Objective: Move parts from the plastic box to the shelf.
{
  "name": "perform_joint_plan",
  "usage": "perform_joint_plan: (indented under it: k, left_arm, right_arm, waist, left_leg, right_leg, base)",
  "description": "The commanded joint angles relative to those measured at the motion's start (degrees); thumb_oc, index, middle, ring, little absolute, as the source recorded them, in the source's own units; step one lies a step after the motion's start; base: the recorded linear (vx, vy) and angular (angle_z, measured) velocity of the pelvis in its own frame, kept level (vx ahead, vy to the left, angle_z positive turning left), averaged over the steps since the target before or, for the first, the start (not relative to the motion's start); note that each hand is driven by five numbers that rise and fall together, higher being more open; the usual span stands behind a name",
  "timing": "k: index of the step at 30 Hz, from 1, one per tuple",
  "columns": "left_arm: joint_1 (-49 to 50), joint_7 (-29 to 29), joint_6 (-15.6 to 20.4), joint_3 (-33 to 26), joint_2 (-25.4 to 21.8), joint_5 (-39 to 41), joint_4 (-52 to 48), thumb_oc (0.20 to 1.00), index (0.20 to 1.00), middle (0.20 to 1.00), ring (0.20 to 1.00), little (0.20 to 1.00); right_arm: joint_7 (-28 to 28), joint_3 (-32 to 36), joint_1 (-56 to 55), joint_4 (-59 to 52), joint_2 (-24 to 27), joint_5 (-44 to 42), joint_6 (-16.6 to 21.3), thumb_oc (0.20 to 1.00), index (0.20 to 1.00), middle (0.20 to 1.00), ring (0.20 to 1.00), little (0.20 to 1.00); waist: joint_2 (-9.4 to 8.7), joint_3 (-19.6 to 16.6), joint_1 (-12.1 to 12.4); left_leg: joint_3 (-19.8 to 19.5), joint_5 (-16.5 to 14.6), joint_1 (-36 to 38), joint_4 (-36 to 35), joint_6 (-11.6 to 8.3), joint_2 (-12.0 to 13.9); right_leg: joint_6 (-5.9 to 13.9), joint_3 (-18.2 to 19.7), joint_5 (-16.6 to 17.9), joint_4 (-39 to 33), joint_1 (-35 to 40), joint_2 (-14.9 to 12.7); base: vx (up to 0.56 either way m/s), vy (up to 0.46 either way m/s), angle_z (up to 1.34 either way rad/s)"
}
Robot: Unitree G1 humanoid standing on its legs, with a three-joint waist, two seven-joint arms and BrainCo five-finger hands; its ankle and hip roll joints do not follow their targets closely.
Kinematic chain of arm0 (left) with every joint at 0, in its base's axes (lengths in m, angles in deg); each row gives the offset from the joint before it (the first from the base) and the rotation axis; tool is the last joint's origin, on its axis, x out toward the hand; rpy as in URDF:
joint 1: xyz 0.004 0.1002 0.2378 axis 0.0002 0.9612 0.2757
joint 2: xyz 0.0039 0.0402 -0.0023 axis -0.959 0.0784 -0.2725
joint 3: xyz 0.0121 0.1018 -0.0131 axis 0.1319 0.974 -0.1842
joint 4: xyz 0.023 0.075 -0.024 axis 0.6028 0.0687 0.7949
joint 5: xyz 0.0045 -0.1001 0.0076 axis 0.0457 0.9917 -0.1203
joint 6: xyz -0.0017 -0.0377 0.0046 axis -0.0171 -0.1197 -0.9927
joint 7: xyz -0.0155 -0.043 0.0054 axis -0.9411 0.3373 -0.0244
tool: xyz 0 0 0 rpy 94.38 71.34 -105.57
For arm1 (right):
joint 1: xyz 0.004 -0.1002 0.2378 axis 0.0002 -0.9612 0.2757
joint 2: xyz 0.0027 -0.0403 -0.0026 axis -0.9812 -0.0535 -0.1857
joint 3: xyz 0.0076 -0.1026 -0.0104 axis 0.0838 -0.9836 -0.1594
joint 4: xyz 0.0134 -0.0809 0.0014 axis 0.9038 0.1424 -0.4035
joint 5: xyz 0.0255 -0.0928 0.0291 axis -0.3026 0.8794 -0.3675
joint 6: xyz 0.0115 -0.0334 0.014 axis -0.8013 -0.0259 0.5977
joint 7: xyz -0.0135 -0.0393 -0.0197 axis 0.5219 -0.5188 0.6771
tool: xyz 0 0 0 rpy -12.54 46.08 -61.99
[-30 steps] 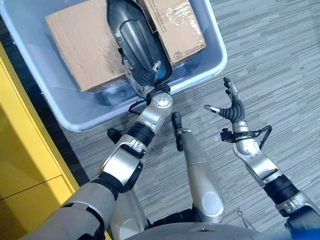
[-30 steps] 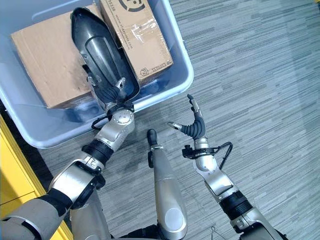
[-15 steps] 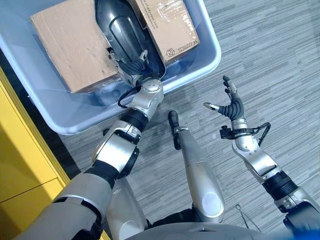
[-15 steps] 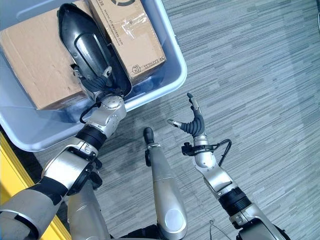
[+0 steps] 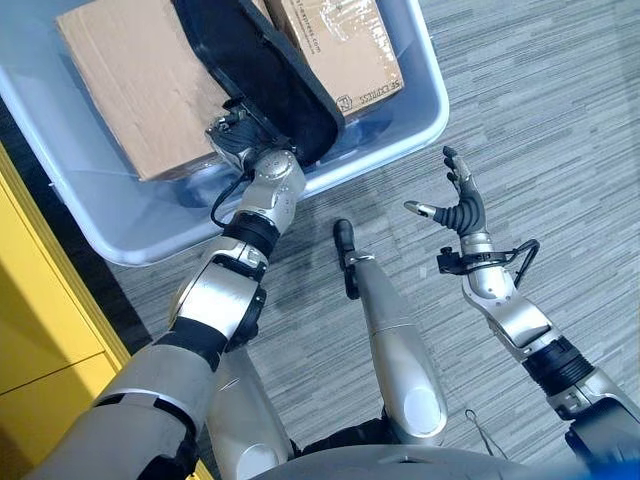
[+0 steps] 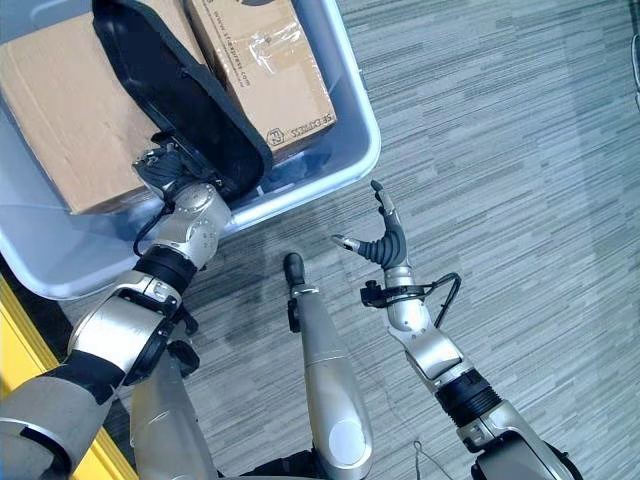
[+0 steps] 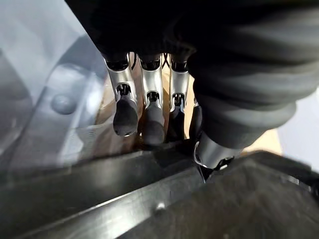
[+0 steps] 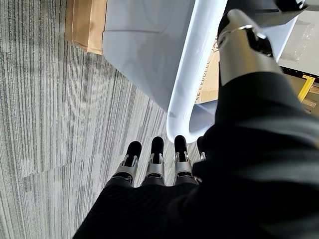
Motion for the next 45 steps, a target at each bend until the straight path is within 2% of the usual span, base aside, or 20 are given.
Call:
perform_joint_plan:
  k: [1,6,12,15,22,25,29,37,45]
  left_arm:
    - [-0.33,-1.92,-0.31,-1.41,3.89,2.58,4.87,0.2,0.2,0.2,0.2,0.2]
    - [-0.1,-2.8,-0.08,-0.96,4.39,1.64,4.21,0.2,0.2,0.2,0.2,0.2]
    - [-0.02,-3.9,3.51,-0.36,5.01,0.16,2.2,0.2,0.2,0.2,0.2,0.2]
    - [0.32,-4.38,5.23,0.05,4.99,-1.69,-0.2,0.2,0.2,0.2,0.2,0.2]
    - [4.91,-4.84,7.86,0.22,4.39,-7.69,-6.1,0.2,0.2,0.2,0.2,0.2]
    - [8.86,-6.2,11.92,-1.08,2.92,-8.67,-10.02,0.2,0.2,0.2,0.2,0.2]
    - [11.18,-7.68,13.84,-3.03,1.14,-8.25,-12.78,0.2,0.2,0.2,0.2,0.2]
    - [11.62,-9.21,14.31,-5.37,-0.7,-6.3,-13.82,0.2,0.2,0.2,0.2,0.2]
    - [11.16,-9.69,12.18,-5.42,-1.3,-6.8,-14.15,0.2,0.2,0.2,0.2,0.2]
  right_arm:
    - [-1.51,0.82,1.23,-2.26,-0.63,-1.24,0.8,1.0,1.0,1.0,1.0,1.0]
    - [-1.8,0.51,1.12,-2.47,-0.69,-1.25,1.2,1.0,1.0,1.0,1.0,1.0]
    - [-1.4,0.52,0.85,-2.86,-0.61,-1.48,1.69,1.0,1.0,1.0,1.0,1.0]
    - [-0.57,0.73,0.18,-3.18,-0.56,-1.06,2.55,1.0,1.0,1.0,1.0,1.0]
    - [-0.06,2.08,-2.68,-3.92,-0.53,0.25,4.69,1.0,1.0,1.0,1.0,1.0]
    - [1.03,3.18,-4.69,-4.03,0.29,1.28,5.8,1.0,1.0,1.0,1.0,1.0]
    - [1.68,3.64,-6.03,-4.17,0.68,2.75,6.5,1.0,1.0,1.0,1.0,1.0]
    - [2.39,3.94,-5.21,-4.18,1.86,2.67,5.97,1.0,1.0,1.0,1.0,1.0]
    - [3.6,3.73,-4.42,-4.79,1.89,2.06,4.36,1.0,1.0,1.0,1.0,1.0]
  waist:
    - [-3.53,0.1,-0.78]
    - [-3.67,0.1,-0.76]
    - [-3.83,0.1,-0.87]
    - [-3.28,0.1,-0.79]
    - [-0.75,0.1,0.4]
    - [1.68,0.1,1.4]
    - [3.43,0.1,2.21]
    - [4.27,0.1,2.98]
    - [3.33,0.1,3.51]
  left_leg:
    - [-3.43,-6.17,-5.53,12.0,-0.56,0.26]
    - [-3.59,-6.25,-6.43,12.31,-0.53,0.13]
    - [-3.28,-6.07,-5.62,11.82,-0.56,0.29]
    - [-2.78,-5.72,-3.97,10.5,-0.56,0.0]
    - [-1.48,-4.5,2.25,5.91,-0.47,-0.65]
    - [-0.92,-3.39,7.28,2.08,-0.24,-1.04]
    - [-1.1,-2.78,11.68,-0.67,0.08,-1.5]
    - [-2.06,-2.3,16.44,-2.62,0.21,-1.89]
    - [-2.37,-2.51,17.11,-2.28,0.2,-1.66]
  right_leg:
    - [0.45,-5.29,5.58,-3.85,0.12,1.21]
    - [0.43,-5.34,5.81,-3.96,-0.64,1.33]
    - [0.34,-5.35,5.73,-4.14,0.16,1.44]
    - [0.31,-5.35,5.66,-4.79,1.57,1.25]
    - [0.37,-5.6,5.01,-7.11,6.72,0.13]
    - [0.16,-5.72,4.25,-8.76,10.83,-0.75]
    - [0.0,-5.92,3.52,-9.72,14.78,-1.08]
    - [-0.5,-6.03,2.92,-11.26,20.09,-1.03]
    - [-0.7,-6.29,2.53,-11.19,21.61,-0.71]
  base:
    - [-0.03,-0.024,-0.02]
    - [-0.03,-0.009,0.02]
    - [0.0,0.0,0.0]
    - [-0.02,0.047,0.01]
    - [-0.01,0.07,0.05]
    - [-0.01,0.161,0.08]
    - [0.01,0.113,0.07]
    - [0.01,0.058,0.07]
    - [0.01,0.004,-0.02]
